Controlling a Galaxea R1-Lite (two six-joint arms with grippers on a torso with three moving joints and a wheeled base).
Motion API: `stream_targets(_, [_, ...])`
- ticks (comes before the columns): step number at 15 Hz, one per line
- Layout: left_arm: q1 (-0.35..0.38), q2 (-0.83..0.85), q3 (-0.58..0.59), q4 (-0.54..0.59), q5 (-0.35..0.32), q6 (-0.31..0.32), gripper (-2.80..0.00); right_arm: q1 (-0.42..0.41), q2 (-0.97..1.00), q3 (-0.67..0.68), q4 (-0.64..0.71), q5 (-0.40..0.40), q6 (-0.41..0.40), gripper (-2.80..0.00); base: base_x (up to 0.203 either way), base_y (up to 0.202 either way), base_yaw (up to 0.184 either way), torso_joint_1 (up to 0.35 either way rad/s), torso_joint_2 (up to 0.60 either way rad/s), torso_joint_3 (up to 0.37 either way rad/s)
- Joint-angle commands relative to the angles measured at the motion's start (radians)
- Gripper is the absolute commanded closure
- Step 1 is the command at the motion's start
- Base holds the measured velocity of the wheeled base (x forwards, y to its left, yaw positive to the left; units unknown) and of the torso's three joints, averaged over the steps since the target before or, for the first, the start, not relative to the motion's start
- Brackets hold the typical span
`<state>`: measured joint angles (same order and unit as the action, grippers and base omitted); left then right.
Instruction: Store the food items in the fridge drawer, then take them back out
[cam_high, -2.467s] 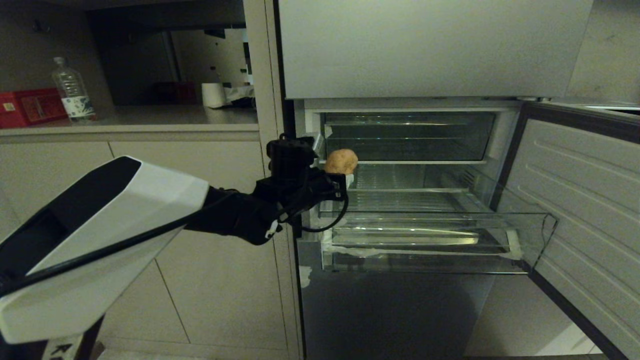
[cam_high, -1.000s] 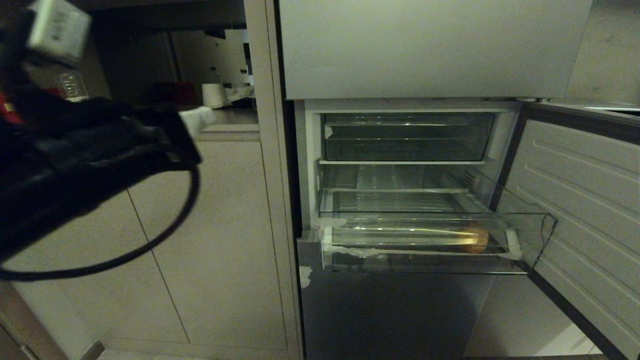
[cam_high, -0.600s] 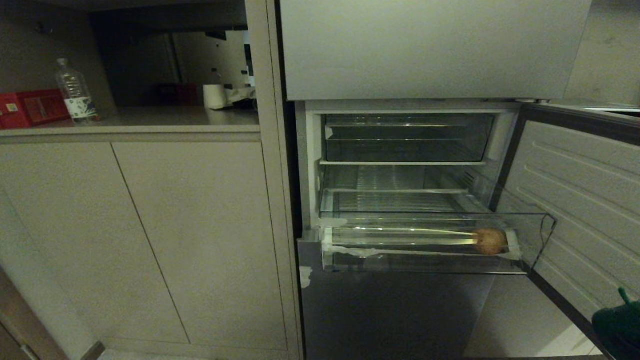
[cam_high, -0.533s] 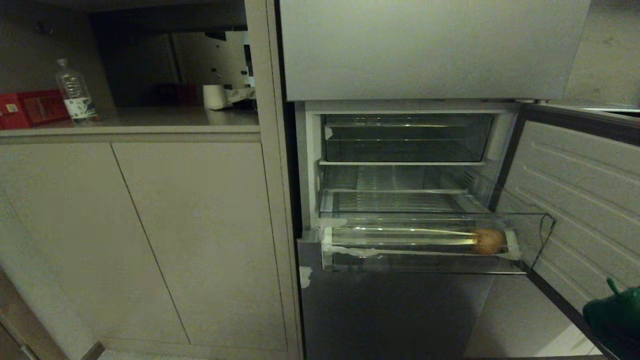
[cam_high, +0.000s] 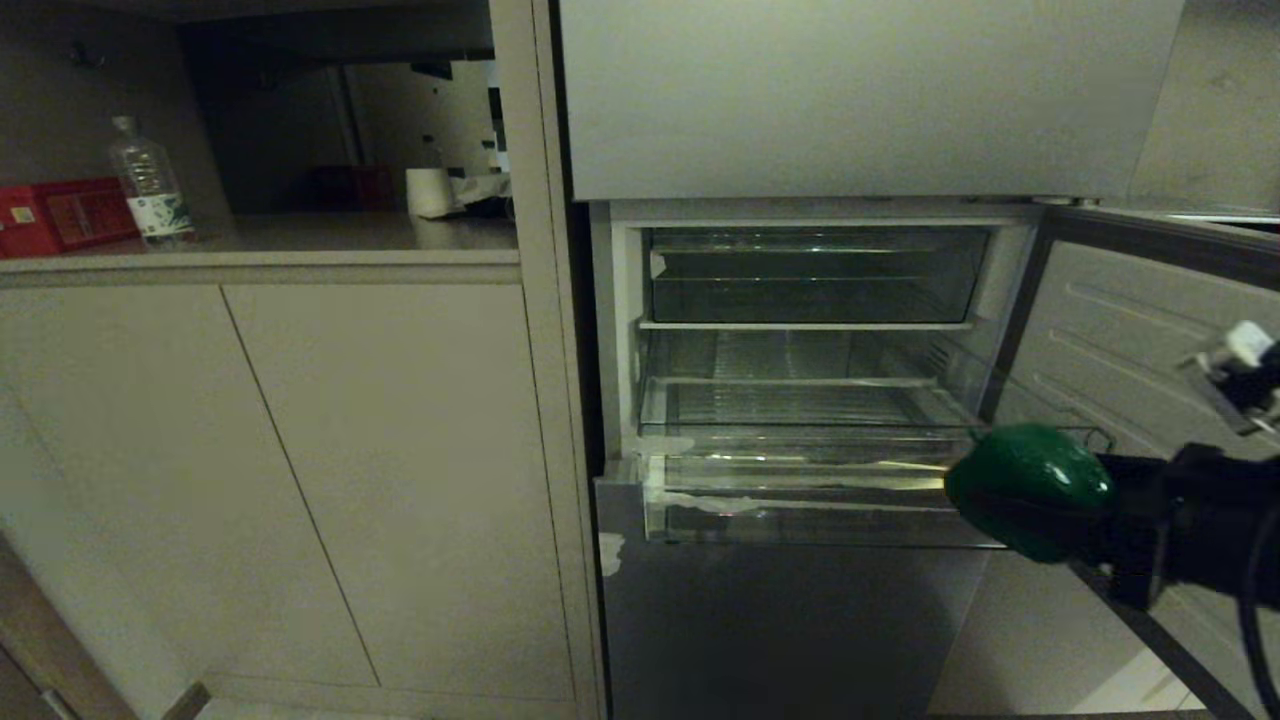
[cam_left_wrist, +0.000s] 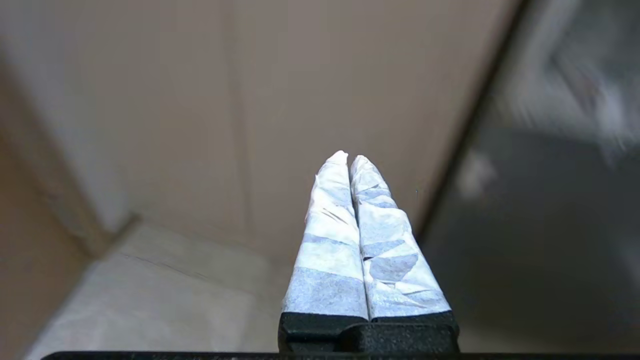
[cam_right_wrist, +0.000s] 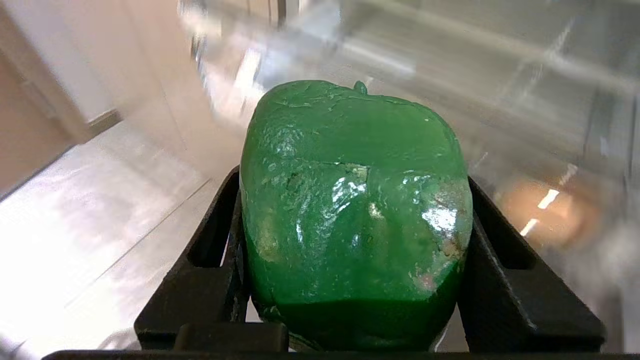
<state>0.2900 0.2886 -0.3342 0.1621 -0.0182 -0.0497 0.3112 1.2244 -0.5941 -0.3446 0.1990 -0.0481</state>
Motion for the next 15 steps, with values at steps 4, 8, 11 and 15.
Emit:
stream_targets(4, [-0.002,-0.006,0.183,0.004,-0.062,0.103,0.00,0.179,0.262,-0.234,-0.075,-0.297,0.015,0.00,0.000,0.000,0.000,0.000,0.00,0.000])
stream_targets(8, [-0.015,0.008,0.214,-0.001,-0.270,0.106,0.00,0.185,0.439,-0.420,-0.080,-0.467,0.074,0.00,0.000,0.000,0.000,0.000,0.00,0.000])
stream_targets(11, [-0.014,0.012,0.210,-0.007,-0.306,0.105,0.00,0.184,0.549,-0.524,-0.080,-0.521,0.084,0.00,0.000,0.000,0.000,0.000,0.00,0.000])
stream_targets(15, [-0.014,-0.009,0.159,-0.030,-0.127,0.110,0.00,0.174,0.707,-0.667,-0.080,-0.590,0.085,0.00,0.000,0.000,0.000,0.000,0.00,0.000])
